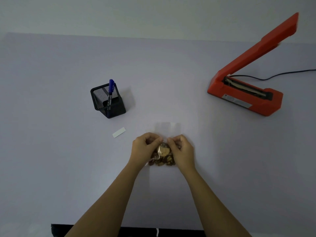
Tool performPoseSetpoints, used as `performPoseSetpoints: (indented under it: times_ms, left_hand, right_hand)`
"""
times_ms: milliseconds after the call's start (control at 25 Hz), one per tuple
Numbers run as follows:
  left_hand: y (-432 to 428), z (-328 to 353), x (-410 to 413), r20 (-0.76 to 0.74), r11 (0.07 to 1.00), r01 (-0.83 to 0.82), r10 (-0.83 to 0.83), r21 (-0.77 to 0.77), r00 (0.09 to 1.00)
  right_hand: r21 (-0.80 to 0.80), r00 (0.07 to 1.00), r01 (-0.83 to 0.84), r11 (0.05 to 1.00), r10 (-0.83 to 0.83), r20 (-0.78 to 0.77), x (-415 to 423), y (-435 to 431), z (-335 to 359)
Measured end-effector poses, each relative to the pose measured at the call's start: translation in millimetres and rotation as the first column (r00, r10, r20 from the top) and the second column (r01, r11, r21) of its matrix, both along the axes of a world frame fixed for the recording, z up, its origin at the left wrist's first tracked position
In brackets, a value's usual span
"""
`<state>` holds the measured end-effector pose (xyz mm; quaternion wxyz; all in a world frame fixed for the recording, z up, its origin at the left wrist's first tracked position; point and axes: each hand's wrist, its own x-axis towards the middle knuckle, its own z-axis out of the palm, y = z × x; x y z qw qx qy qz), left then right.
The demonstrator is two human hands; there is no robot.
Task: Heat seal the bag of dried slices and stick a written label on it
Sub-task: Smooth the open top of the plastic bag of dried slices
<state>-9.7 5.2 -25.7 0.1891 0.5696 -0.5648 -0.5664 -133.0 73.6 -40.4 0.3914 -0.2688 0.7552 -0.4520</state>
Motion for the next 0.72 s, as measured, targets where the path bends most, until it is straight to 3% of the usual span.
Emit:
performPoseSetpoints:
  times_ms: [120, 200, 320, 480, 720]
  left_hand:
    - [-6.7, 2.5, 7.5, -0.100, 0.993, 0.077, -0.067, 0.091, 0.993]
    - [-4.5, 3.2, 7.4, -0.090, 0.995, 0.085, -0.080, 0.055, 0.993]
    - [3.8, 0.8, -4.8, 0.099, 0.988, 0.035, -0.020, -0.148, 0.995]
    - [13.9, -6.3, -20.8, 0.291, 0.930, 0.041, 0.072, -0.365, 0.954]
    - [24.6, -15.5, -23.4, 0.324, 0.765, 0.119, 0.122, -0.633, 0.938]
  right_hand:
    - [0.029, 0.989, -0.074, 0.997, 0.070, 0.131, -8.1, 0.9, 2.3]
    - [0.052, 0.986, -0.095, 0.994, 0.087, 0.139, -10.2, 1.9, 4.5]
    - [0.103, 0.998, 0.009, 0.995, -0.003, -0.062, -1.0, -2.4, 8.3]
    - [0.183, 0.918, 0.128, 0.975, -0.047, -0.395, 12.0, -12.3, 12.2]
    - [0.204, 0.871, 0.137, 0.969, -0.019, -0.492, 14.4, -14.7, 6.0]
